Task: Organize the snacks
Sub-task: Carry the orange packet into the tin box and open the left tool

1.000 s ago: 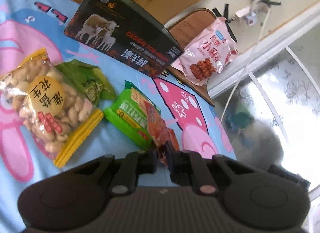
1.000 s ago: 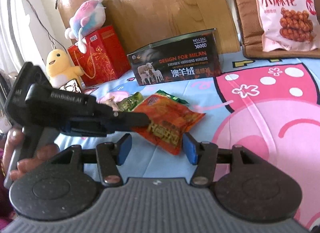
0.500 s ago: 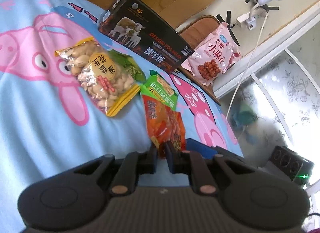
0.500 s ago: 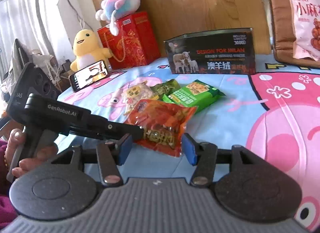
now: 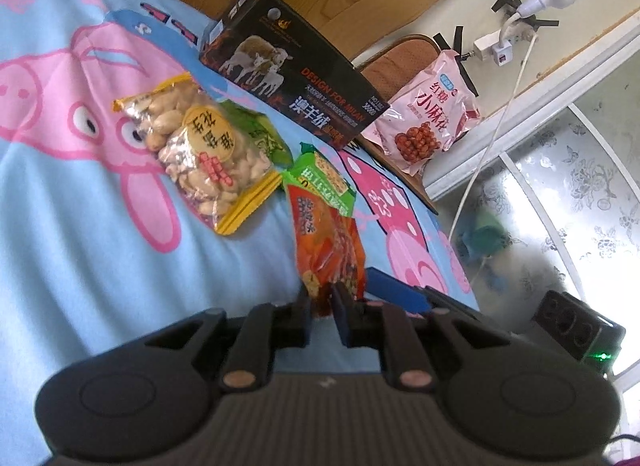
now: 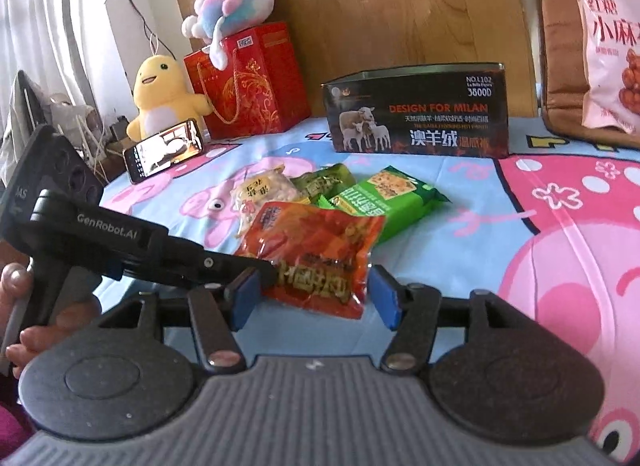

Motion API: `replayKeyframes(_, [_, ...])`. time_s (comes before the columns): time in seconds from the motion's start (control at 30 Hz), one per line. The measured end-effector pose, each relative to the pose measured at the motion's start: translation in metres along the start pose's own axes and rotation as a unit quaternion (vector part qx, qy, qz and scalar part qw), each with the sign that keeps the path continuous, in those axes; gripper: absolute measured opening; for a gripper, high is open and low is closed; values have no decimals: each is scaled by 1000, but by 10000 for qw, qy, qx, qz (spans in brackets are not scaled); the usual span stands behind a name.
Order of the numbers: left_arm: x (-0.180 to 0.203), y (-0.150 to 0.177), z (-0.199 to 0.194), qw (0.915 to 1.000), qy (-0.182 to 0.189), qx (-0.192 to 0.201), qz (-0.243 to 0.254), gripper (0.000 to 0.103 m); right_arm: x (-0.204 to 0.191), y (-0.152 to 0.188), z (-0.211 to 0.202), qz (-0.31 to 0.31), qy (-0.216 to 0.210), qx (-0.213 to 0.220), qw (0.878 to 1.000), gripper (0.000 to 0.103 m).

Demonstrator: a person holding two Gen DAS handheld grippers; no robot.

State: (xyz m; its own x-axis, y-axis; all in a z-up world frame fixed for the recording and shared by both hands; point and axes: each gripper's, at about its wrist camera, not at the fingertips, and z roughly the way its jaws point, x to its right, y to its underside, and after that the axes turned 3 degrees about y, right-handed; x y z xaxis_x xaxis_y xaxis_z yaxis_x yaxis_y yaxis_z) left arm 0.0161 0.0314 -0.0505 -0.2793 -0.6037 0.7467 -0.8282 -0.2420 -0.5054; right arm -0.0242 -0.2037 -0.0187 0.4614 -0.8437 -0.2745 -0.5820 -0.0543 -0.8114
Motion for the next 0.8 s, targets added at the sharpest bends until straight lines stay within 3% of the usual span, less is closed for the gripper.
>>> replayKeyframes(0.03, [1,-1,-1,10000,-24,55,14,19,0,0,0,15,2,15,10000,63])
replayKeyframes(0.1, [-2,-5,-5,9997,123,178,-90,41,0,1,-1,34,-10,20,10000,63])
replayKeyframes(0.2, [-2,-13,-5,9993,135,297,-167,48,-3,1,-1,4,14,28,10000,63])
replayKeyframes(0.33, [-1,-14,0,9995,23,317,-12,38,-5,2,-1,-76,67,36,9999,63])
replayKeyframes(0.4, [-3,-13,2,9994,-28,331,1,22,-5,2,-1,-83,74,37,9999,63])
replayKeyframes(0.47, [-8,-13,2,9993,-35,342,-114,17,-5,2,-1,-82,77,37,9999,63])
replayKeyframes(0.8, [-11,-14,3,9992,-38,361,-172,13,-8,1,1,-149,116,26,9998,65])
